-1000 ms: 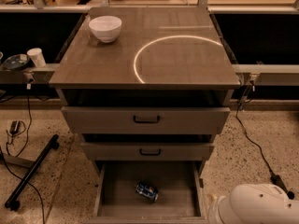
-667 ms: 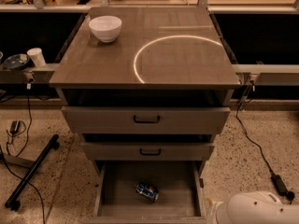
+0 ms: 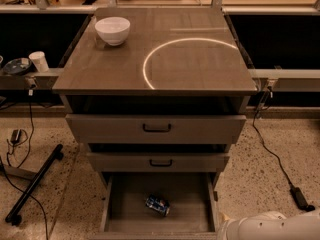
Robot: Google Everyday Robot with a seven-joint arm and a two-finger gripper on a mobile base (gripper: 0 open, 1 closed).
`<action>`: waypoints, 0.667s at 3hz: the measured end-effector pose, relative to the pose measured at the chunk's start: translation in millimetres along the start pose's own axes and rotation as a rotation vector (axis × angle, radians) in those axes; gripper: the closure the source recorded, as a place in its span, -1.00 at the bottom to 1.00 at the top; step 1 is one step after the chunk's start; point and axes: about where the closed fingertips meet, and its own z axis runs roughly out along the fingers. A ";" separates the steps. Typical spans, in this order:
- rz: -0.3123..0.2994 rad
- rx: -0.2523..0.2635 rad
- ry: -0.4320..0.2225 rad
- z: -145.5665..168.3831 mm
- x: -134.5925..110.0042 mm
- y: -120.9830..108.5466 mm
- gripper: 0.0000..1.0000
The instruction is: Pick pepsi can from bottom drawer and place on counter
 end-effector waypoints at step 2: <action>-0.032 0.029 -0.015 6.3 -30.5 -35.6 -1.00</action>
Offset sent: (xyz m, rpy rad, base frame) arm 0.0702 0.0077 0.0071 -0.0099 -0.0587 0.0271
